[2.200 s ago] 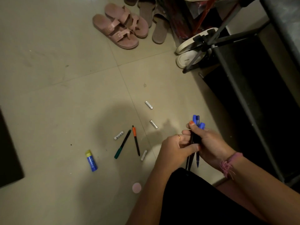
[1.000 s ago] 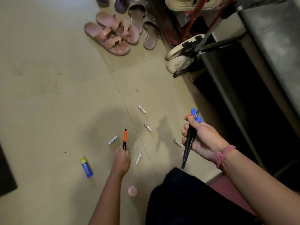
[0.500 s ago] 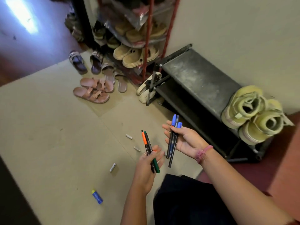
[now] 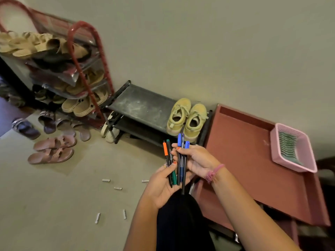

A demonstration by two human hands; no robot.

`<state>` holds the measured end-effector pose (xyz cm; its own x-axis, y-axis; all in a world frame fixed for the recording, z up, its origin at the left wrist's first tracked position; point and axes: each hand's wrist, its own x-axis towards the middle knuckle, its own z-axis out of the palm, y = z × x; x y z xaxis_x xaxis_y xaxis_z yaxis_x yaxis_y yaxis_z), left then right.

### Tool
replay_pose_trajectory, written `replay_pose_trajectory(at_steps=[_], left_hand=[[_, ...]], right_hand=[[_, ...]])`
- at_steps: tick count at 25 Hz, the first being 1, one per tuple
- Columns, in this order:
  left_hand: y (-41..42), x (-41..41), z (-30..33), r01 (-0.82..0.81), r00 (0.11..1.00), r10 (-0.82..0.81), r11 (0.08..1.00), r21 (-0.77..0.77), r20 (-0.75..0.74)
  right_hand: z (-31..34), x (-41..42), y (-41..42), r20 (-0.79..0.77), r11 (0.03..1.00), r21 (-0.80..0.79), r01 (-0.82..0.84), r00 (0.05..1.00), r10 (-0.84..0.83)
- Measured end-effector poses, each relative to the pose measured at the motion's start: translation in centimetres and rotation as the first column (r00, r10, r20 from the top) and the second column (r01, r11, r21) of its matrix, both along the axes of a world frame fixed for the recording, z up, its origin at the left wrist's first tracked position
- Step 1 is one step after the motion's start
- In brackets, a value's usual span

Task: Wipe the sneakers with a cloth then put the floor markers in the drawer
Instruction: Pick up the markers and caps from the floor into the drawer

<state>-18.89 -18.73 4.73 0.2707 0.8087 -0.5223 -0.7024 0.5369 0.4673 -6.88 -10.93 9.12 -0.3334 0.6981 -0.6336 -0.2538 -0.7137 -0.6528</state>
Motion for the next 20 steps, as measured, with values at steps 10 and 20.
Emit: replay_pose_trajectory(at_steps=[10, 20], left_hand=[[-1.4, 11.6, 3.3, 0.377, 0.904, -0.359, 0.926, 0.037, -0.233], [-6.4, 21.1, 2.5, 0.547, 0.786, -0.522, 0.837, -0.021, -0.332]], right_hand=[[1.4, 12.9, -6.4, 0.061, 0.954, 0.068, 0.291, 0.953, -0.295], [-0.7, 22.1, -12.3, 0.058, 0.886, 0.047, 0.462, 0.884, -0.464]])
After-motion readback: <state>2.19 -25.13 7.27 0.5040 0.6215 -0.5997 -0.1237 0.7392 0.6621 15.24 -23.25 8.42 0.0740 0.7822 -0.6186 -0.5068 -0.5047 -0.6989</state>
